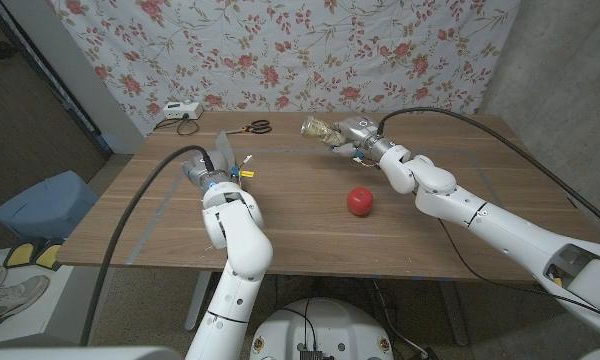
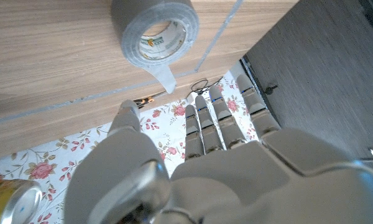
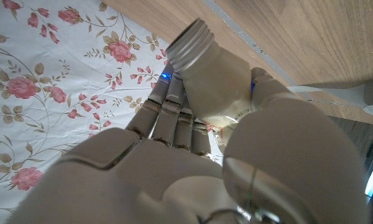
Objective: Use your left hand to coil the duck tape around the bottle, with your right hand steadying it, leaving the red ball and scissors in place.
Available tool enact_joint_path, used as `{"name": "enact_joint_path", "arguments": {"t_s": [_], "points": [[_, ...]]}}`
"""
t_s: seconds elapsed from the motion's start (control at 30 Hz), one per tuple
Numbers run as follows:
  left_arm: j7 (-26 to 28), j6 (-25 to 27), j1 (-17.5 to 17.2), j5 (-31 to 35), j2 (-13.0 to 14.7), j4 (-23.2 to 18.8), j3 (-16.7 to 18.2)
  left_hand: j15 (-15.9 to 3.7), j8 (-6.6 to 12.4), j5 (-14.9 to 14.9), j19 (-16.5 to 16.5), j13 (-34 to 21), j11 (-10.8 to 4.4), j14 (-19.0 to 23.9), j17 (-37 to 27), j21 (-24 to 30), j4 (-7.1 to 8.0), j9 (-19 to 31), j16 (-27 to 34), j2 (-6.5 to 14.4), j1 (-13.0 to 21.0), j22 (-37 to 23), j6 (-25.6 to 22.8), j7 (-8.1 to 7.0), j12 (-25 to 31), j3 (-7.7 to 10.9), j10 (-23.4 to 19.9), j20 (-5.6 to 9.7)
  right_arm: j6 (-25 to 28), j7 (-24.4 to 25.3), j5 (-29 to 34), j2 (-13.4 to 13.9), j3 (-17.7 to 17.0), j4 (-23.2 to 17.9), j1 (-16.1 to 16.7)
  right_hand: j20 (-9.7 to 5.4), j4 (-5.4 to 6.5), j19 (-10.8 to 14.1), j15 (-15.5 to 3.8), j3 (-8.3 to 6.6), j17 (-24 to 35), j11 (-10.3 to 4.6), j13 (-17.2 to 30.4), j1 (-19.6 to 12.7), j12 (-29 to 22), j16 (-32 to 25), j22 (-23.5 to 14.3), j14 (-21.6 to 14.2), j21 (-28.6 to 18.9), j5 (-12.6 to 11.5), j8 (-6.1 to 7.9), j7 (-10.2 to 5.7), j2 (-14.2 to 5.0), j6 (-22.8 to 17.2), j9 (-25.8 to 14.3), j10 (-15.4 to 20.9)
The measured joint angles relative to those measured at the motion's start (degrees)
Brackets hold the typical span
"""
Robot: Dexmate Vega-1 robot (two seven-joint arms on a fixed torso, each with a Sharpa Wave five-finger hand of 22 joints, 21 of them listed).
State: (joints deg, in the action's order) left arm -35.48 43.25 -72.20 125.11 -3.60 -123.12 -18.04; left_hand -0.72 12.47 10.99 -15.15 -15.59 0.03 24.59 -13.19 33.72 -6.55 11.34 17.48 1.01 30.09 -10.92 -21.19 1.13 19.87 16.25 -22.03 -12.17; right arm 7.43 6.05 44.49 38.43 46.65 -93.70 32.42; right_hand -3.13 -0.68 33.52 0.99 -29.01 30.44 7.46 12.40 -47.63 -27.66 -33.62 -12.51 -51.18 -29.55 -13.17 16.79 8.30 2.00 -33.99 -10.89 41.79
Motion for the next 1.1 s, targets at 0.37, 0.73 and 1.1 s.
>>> {"name": "enact_joint_path", "arguments": {"t_s": [0.37,0.73,1.1], "points": [[-5.9,-5.7,-0.4,17.3,-4.4,-0.3,1.8,0.12,0.00,0.0,0.9,-0.3,-0.02,-2.4,0.0,-1.1,-0.56,0.0,-1.1,-2.0,-0.9,0.3,0.3,-0.32,-1.3,-1.04,2.7,-0.20,-1.7,0.9,-1.3,0.7,-0.7,0.1,0.4,0.01,0.00,0.0,0.00,0.00,0.3,0.00,0.2,0.0,0.4,0.2,0.0,0.0,-0.6,0.0,-0.34,0.00,0.00,0.0,0.0,0.0],[-11.1,-7.4,1.8,21.3,-3.4,2.7,3.1,-1.14,-0.75,0.3,1.6,-0.3,-0.94,-4.2,0.4,-2.0,-0.78,-0.2,-1.9,-2.2,-1.1,0.3,1.5,-0.41,-2.4,-1.29,3.6,-0.31,-3.0,1.0,-2.2,0.9,-1.1,0.9,0.4,0.09,0.00,-0.1,0.00,0.00,0.5,0.00,0.3,0.0,0.9,0.5,0.3,0.0,-1.2,0.1,-0.88,0.01,0.00,0.0,0.0,0.0],[-12.5,-6.3,5.3,15.8,0.3,7.5,3.6,-1.52,-1.06,0.3,1.6,-0.3,-1.67,-5.4,0.7,-2.6,-0.87,-0.2,-2.7,-2.8,-1.1,0.3,3.1,-0.80,-2.9,-1.68,4.9,-0.31,-3.8,0.8,-2.9,1.1,-1.3,1.6,0.1,0.11,0.23,-0.1,-0.39,0.23,0.6,-0.01,0.5,0.0,1.3,0.9,0.3,-0.4,-1.7,0.2,-0.88,0.01,0.00,0.0,0.0,0.0]]}}
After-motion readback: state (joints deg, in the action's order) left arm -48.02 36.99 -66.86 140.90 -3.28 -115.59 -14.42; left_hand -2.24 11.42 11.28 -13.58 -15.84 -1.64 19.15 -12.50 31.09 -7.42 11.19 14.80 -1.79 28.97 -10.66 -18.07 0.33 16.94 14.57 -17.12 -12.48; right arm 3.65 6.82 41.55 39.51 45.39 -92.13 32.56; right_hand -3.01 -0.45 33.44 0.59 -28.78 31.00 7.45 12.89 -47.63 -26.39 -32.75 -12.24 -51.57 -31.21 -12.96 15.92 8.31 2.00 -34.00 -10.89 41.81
